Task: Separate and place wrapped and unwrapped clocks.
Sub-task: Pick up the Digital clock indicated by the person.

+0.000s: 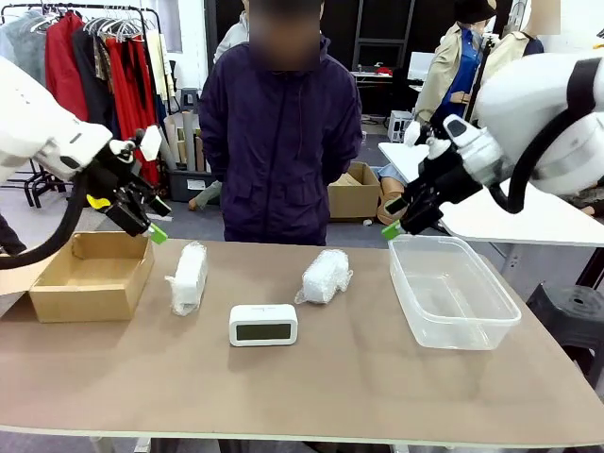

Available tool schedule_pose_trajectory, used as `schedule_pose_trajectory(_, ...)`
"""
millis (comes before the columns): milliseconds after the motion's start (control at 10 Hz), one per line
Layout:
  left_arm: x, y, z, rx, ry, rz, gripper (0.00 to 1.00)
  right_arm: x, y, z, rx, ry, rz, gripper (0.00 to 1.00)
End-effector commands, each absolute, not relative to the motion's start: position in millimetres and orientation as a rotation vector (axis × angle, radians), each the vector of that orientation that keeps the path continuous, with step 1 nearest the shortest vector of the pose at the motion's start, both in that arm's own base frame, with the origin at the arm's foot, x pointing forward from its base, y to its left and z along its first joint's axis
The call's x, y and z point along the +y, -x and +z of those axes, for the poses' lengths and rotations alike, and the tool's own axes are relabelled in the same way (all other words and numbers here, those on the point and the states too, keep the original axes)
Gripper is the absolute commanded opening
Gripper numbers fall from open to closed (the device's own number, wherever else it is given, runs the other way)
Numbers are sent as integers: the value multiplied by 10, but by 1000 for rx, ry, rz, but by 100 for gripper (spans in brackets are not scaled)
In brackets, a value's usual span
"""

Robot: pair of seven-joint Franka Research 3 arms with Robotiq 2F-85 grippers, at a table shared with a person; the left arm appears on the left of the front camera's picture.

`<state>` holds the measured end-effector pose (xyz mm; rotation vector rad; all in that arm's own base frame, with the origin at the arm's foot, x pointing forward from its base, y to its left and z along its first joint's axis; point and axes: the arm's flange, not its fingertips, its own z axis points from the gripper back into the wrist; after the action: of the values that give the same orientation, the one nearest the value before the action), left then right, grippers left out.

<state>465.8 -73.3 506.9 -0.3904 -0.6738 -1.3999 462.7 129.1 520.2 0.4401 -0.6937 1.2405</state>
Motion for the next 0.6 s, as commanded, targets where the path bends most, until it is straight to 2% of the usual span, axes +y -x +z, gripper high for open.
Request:
schedule_pose_trajectory(0, -595, -4914, 5124, -740, 446, -1454, 100, 1152, -4796, 5310, -776, -506, 1308, 100)
schedule_pose_trajectory(200, -409, -5074, 5217, -791, 503, -1476, 100, 1060, -4895, 5457, -810, -542, 1381, 100)
schedule_pose_trajectory(500, -133, -5181, 5298, -767, 582, -1370, 100, 852, -5008, 5530, -859, -575, 1365, 100)
